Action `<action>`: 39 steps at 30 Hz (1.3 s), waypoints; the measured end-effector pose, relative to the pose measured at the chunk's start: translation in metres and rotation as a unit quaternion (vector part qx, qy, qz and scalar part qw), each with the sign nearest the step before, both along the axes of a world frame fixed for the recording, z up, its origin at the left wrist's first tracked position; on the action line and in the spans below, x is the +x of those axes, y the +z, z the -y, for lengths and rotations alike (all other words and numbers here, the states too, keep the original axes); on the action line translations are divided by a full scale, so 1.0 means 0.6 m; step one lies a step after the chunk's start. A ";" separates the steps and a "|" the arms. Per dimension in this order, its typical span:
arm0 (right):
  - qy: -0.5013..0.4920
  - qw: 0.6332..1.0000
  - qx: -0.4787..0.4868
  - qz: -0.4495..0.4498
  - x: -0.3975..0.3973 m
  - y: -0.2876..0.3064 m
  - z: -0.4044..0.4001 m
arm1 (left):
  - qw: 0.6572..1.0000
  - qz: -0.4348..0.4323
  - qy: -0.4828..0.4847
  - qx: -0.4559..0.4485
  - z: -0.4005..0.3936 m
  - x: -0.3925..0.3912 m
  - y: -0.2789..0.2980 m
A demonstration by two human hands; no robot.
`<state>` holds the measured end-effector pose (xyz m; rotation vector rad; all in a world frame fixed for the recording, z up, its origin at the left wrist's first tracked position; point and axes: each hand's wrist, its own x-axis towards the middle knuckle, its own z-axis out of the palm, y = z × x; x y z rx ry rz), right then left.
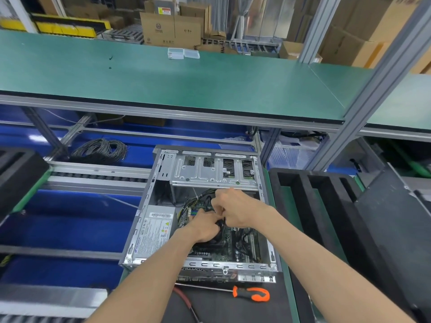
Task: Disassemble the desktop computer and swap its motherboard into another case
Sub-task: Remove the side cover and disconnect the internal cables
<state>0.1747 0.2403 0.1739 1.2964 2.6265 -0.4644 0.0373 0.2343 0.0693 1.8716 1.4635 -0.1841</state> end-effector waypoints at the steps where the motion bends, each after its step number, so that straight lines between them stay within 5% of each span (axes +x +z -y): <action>1: -0.022 1.000 0.010 -0.014 0.001 -0.002 0.004 | 1.000 0.006 0.004 -0.005 0.000 -0.001 -0.001; 6: -0.139 0.989 0.047 0.026 0.006 -0.005 -0.001 | 0.999 0.000 -0.025 -0.022 -0.001 -0.006 0.004; 12: 0.011 0.999 0.005 0.031 0.002 0.009 0.000 | 0.995 -0.049 -0.088 0.005 -0.004 -0.003 0.003; 19: -0.131 0.990 0.004 0.050 0.007 0.012 -0.012 | 0.990 -0.089 -0.098 0.037 -0.002 0.000 -0.012; 26: 0.021 0.996 -0.013 0.086 -0.027 0.023 -0.013 | 0.990 -0.092 -0.094 0.048 0.005 0.001 -0.012; 32: -0.101 0.990 -0.001 0.093 -0.013 0.014 -0.022 | 0.992 -0.070 -0.088 0.050 0.006 -0.003 -0.011; 39: -0.012 0.994 0.010 0.111 -0.020 0.018 -0.013 | 0.990 -0.088 -0.102 0.049 0.003 -0.002 -0.012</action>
